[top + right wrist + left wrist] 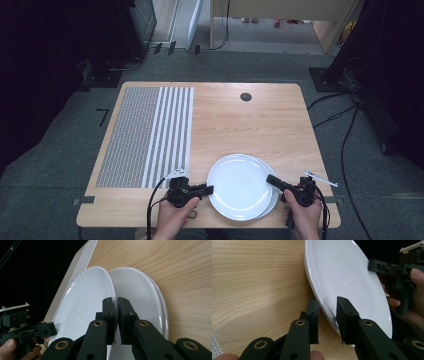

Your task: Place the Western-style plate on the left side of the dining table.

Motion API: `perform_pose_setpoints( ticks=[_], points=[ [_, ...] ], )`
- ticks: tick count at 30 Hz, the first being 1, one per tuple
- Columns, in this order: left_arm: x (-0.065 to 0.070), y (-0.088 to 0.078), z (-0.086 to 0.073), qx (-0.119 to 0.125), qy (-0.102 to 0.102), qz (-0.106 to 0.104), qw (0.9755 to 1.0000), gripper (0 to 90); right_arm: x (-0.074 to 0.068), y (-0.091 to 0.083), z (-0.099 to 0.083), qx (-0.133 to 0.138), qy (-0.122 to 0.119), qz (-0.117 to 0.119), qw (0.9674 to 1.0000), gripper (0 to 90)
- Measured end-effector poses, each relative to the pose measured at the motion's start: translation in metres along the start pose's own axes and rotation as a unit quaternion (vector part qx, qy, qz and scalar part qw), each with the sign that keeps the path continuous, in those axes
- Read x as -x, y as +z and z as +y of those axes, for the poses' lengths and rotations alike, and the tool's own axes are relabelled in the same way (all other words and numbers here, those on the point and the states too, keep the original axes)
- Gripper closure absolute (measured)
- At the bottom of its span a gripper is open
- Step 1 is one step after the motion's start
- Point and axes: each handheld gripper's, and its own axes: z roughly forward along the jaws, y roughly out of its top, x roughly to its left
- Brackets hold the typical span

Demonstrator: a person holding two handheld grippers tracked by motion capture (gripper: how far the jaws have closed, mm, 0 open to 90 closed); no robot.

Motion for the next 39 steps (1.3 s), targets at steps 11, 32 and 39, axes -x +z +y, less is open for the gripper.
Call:
perform_pose_setpoints(
  ticks=[11,32,39],
  points=[
    [0.001,-0.001,0.001,0.004,-0.002,-0.002,1.0000,75.0,-0.001,-0.001,0.000,-0.003,0.046,-0.004,0.9989,88.3],
    [0.001,-0.027,0.023,0.027,-0.006,0.010,0.9996,76.8,-0.026,0.011,0.012,-0.006,0.045,0.005,0.9989,87.9],
    [-0.007,-0.047,0.037,0.044,-0.006,0.022,0.9988,77.0,-0.042,0.029,0.021,-0.005,0.042,0.014,0.9990,88.0]
  ],
)
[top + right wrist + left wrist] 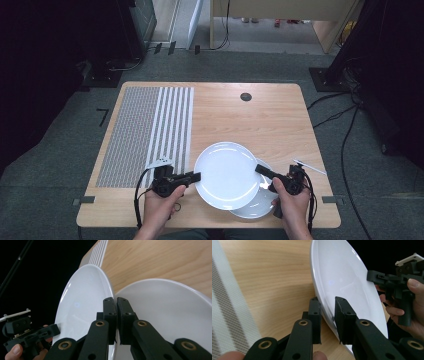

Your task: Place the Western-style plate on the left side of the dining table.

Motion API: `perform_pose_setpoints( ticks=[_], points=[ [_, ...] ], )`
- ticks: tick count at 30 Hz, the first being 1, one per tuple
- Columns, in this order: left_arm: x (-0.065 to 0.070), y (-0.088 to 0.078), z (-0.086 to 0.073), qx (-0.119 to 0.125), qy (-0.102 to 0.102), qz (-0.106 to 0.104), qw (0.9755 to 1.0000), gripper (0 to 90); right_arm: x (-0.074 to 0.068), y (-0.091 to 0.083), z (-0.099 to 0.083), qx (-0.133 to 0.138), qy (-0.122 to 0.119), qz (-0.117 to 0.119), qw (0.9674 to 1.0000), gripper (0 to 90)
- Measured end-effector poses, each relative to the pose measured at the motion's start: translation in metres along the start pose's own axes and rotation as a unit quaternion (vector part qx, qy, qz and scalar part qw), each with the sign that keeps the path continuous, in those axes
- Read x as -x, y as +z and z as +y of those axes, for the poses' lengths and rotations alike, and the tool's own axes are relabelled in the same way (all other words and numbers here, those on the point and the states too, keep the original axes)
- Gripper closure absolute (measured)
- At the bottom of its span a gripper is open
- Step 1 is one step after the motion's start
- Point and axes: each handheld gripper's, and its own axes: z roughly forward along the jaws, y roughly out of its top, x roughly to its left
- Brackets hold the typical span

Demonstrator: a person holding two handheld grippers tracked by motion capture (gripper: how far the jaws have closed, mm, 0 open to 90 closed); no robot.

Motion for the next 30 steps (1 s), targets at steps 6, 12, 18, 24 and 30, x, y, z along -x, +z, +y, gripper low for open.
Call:
perform_pose_setpoints(
  ticks=[6,12,18,24,30],
  points=[
    [-0.013,-0.019,0.012,0.015,-0.004,0.009,0.9998,77.7,-0.018,0.022,0.005,-0.004,-0.004,0.009,0.9999,87.9],
    [-0.029,-0.038,0.021,0.030,-0.017,0.024,0.9991,78.2,-0.031,0.048,0.007,-0.023,0.000,0.016,0.9996,87.9],
    [-0.045,-0.058,0.026,0.049,-0.031,0.043,0.9974,78.0,-0.051,0.075,0.011,-0.034,-0.007,0.021,0.9992,88.0],
    [-0.060,-0.074,0.029,0.058,-0.048,0.054,0.9957,77.7,-0.066,0.099,0.014,-0.049,-0.012,0.027,0.9983,88.2],
    [-0.073,-0.088,0.033,0.068,-0.060,0.068,0.9935,77.7,-0.074,0.123,0.014,-0.066,-0.003,0.032,0.9973,88.2]
  ],
)
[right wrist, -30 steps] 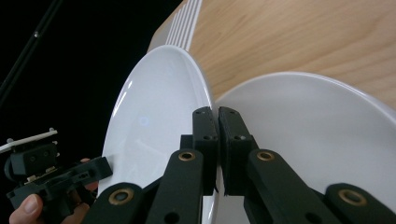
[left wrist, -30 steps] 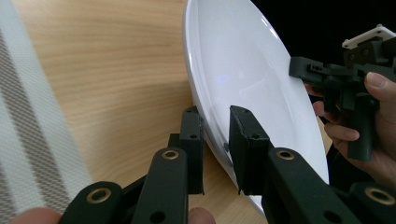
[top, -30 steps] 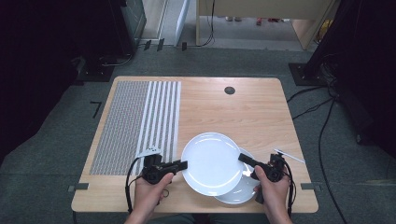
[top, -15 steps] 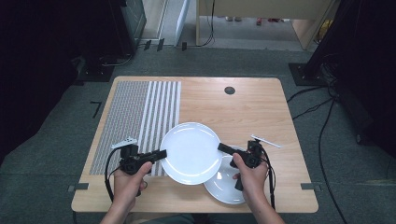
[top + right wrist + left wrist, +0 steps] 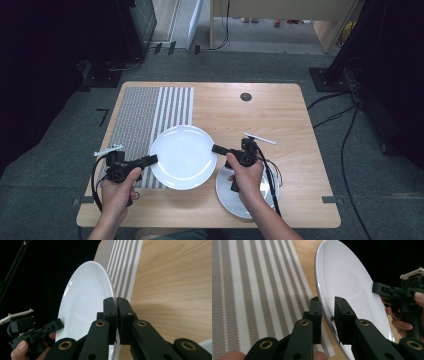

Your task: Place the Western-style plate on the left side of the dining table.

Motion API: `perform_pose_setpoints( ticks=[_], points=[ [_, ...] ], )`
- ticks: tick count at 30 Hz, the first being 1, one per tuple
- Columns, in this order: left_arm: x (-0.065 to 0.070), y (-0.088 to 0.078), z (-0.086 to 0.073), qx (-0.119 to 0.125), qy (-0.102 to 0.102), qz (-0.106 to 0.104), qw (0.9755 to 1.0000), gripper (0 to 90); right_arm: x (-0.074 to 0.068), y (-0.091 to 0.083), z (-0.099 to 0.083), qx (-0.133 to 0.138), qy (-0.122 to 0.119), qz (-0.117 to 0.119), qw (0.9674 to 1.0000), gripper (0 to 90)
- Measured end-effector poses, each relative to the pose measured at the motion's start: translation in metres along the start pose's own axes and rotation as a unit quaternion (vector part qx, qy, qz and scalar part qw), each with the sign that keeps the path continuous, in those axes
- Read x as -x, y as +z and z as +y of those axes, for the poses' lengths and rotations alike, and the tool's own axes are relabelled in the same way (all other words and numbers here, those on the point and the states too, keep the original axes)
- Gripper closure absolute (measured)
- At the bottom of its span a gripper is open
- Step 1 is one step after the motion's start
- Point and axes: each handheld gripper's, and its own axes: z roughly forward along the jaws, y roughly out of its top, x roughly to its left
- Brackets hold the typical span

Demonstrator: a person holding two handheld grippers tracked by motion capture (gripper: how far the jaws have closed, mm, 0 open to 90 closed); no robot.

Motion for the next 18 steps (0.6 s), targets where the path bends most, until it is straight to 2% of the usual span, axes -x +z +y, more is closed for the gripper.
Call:
perform_pose_setpoints(
  ticks=[6,13,18],
  points=[
    [-0.019,-0.008,0.009,0.006,-0.012,0.024,0.9996,78.0,-0.006,0.028,0.000,-0.007,-0.001,0.002,1.0000,88.2],
    [-0.043,-0.014,0.022,0.014,-0.034,0.042,0.9984,77.9,-0.014,0.057,0.002,-0.009,0.008,0.007,0.9999,88.5],
    [-0.056,-0.013,0.033,0.016,-0.039,0.055,0.9976,77.7,-0.017,0.076,0.004,-0.008,0.010,0.000,0.9999,88.4]
  ],
)
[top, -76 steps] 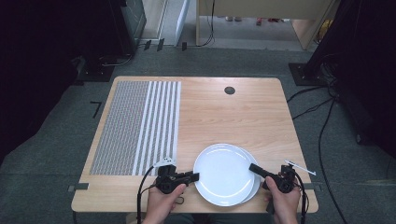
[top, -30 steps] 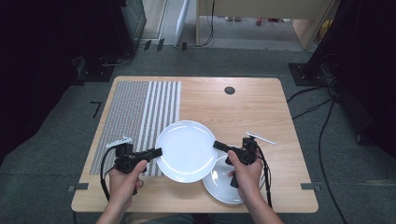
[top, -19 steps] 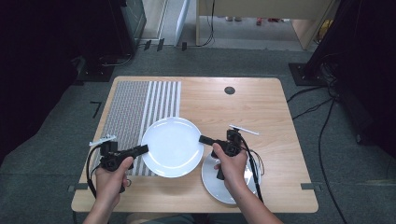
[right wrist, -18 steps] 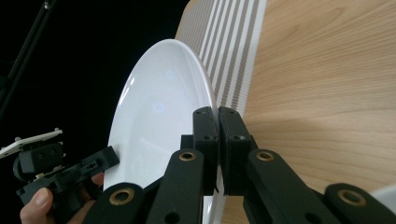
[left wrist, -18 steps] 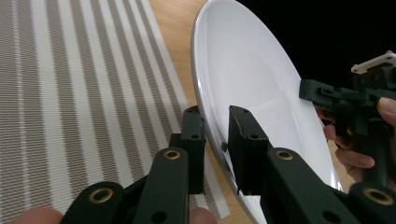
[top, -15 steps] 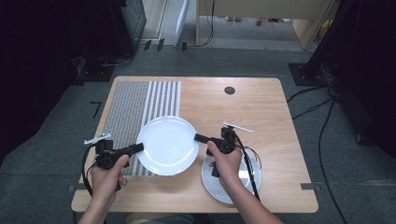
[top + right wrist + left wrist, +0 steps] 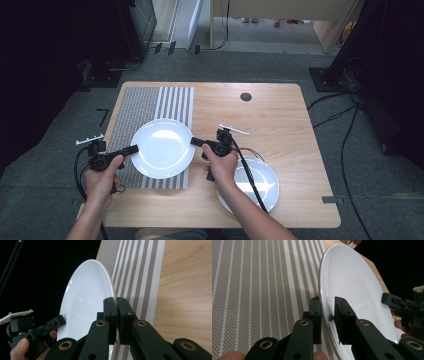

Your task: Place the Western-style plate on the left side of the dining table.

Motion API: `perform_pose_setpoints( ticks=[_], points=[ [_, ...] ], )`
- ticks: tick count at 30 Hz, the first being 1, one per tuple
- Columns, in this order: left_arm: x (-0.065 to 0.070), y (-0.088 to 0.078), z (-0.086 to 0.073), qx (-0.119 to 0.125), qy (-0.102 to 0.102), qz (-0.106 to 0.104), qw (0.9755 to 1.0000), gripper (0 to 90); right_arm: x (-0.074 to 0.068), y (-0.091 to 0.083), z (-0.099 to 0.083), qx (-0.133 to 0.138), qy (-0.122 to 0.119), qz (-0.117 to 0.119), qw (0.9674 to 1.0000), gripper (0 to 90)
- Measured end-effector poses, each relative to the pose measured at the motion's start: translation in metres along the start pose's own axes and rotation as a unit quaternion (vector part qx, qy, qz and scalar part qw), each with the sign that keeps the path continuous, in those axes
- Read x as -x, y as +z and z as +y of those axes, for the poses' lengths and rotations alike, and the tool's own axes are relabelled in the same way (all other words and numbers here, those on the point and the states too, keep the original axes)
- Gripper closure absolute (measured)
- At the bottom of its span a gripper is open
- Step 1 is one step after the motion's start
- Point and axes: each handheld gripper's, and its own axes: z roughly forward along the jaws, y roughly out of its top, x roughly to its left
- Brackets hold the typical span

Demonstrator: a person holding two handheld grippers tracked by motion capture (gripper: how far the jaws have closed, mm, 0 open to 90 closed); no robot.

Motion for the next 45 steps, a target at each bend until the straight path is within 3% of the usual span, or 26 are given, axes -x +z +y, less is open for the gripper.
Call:
perform_pose_setpoints(
  ticks=[8,17,26,30,34,37,45],
  points=[
    [-0.020,0.003,0.014,0.022,-0.021,0.020,0.9994,78.7,-0.002,0.032,0.007,-0.001,0.010,-0.008,0.9999,88.0],
    [-0.039,0.007,0.025,0.034,-0.046,0.033,0.9978,79.5,-0.008,0.061,0.017,-0.016,-0.001,-0.021,0.9996,87.4],
    [-0.054,0.016,0.032,0.038,-0.072,0.048,0.9955,80.2,-0.001,0.092,0.033,-0.038,0.024,-0.038,0.9983,86.7],
    [-0.061,0.027,0.039,0.029,-0.084,0.053,0.9946,80.2,0.005,0.104,0.038,-0.036,0.032,-0.050,0.9976,86.3],
    [-0.066,0.041,0.044,0.020,-0.095,0.055,0.9937,79.5,0.011,0.111,0.047,-0.014,0.043,-0.054,0.9975,87.0],
    [-0.070,0.052,0.046,0.014,-0.112,0.061,0.9917,79.1,0.016,0.113,0.052,-0.009,0.049,-0.060,0.9969,87.3],
    [-0.076,0.061,0.054,0.028,-0.116,0.085,0.9892,78.7,0.019,0.125,0.051,0.008,0.066,-0.064,0.9958,87.4]
  ],
)
